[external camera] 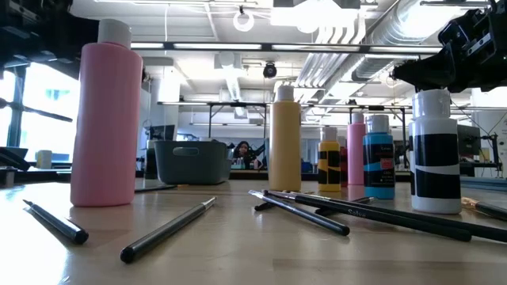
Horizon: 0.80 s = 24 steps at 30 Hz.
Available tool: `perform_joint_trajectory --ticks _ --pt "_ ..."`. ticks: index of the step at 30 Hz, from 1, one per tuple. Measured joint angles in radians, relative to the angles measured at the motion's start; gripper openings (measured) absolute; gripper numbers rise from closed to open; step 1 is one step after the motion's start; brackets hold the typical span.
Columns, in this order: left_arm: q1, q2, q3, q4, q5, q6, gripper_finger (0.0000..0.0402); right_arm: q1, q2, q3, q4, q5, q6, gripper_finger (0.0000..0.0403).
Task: Pick & Place Paint Supplies
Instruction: Put the large pink paint bottle into the green bin
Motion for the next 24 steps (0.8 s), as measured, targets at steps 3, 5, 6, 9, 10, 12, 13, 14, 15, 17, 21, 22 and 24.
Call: perform_joint_trajectory --ticks 3,5,6,9,10,12,13,14,15,17,21,22,24 --pt "0.000 0.000 0.000 -0.019 -0.010 -0.003 0.0000 0.000 0.000 0.000 0.000 0.000 0.000 0.0003" --pt "0.000 0.000 0.000 -0.032 -0.011 -0.009 0.0000 0.000 0.000 0.000 0.000 0.000 0.000 0.0003" --pt "0.000 0.000 0.000 -0.040 -0.012 -0.015 0.0000 0.000 0.000 0.000 0.000 0.000 0.000 0.0003" --pt "0.000 0.000 0.000 -0.057 -0.013 -0.030 0.0000 0.000 0.000 0.000 0.000 0.000 0.000 0.0003" --pt "0.000 0.000 0.000 -0.065 -0.013 -0.030 0.0000 0.000 0.000 0.000 0.000 0.000 0.000 0.0003" --pt "0.000 0.000 0.000 -0.082 -0.014 -0.030 0.0000 0.000 0.000 0.000 0.000 0.000 0.000 0.0003" --pt "0.000 0.000 0.000 -0.093 -0.014 -0.029 0.0000 0.000 0.000 0.000 0.000 0.000 0.000 0.0003" --pt "0.000 0.000 0.000 -0.103 -0.015 -0.028 0.0000 0.000 0.000 0.000 0.000 0.000 0.000 0.0003" --pt "0.000 0.000 0.000 -0.110 -0.016 -0.028 0.0000 0.000 0.000 0.000 0.000 0.000 0.000 0.0003" --pt "0.000 0.000 0.000 -0.126 -0.017 -0.027 0.0000 0.000 0.000 0.000 0.000 0.000 0.000 0.0003" --pt "0.000 0.000 0.000 -0.142 -0.017 -0.027 0.0000 0.000 0.000 0.000 0.000 0.000 0.000 0.0003" --pt "0.000 0.000 0.000 -0.143 -0.017 -0.027 0.0000 0.000 0.000 0.000 0.000 0.000 0.000 0.0003" --pt "0.000 0.000 0.000 -0.142 -0.017 -0.027 0.0000 0.000 0.000 0.000 0.001 0.013 0.000 0.0003"
